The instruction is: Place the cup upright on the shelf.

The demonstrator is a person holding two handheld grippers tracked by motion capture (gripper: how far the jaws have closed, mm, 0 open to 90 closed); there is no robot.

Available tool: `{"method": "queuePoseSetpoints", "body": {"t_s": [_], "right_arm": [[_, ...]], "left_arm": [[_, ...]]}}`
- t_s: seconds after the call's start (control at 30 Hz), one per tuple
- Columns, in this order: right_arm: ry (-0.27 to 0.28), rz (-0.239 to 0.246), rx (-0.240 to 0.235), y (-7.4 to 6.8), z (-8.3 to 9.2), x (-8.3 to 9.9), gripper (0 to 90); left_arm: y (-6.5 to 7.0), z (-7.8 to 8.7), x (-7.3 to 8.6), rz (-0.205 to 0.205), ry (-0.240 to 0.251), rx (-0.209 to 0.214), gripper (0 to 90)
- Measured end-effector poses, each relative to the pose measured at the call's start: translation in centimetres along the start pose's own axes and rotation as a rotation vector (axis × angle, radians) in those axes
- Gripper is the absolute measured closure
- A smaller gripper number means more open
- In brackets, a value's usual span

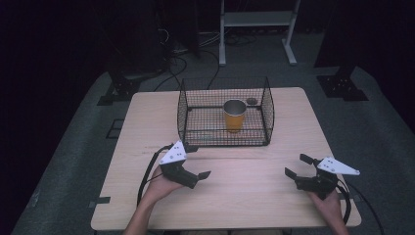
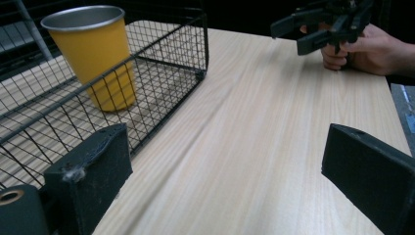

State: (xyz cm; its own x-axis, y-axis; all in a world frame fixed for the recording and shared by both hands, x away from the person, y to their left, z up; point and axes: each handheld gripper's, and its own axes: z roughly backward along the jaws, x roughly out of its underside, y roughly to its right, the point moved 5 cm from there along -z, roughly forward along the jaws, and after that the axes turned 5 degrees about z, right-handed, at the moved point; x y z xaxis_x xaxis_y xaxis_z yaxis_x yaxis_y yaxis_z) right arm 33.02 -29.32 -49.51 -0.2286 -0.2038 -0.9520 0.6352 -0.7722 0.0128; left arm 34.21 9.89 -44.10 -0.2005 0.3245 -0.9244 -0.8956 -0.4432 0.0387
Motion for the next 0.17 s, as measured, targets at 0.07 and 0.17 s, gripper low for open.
{"method": "queuePoseSetpoints", "body": {"t_s": [0.07,0.17], "right_arm": [[0.000,0.002,0.000,-0.02,0.00,0.00,13.3],[0.000,0.007,-0.003,-0.05,0.01,0.00,13.3]], "left_arm": [[0.15,0.04,0.17,0.011,0.001,0.006,3.8],[0.64,0.26,0.62,0.017,0.019,0.002,3.9]]}}
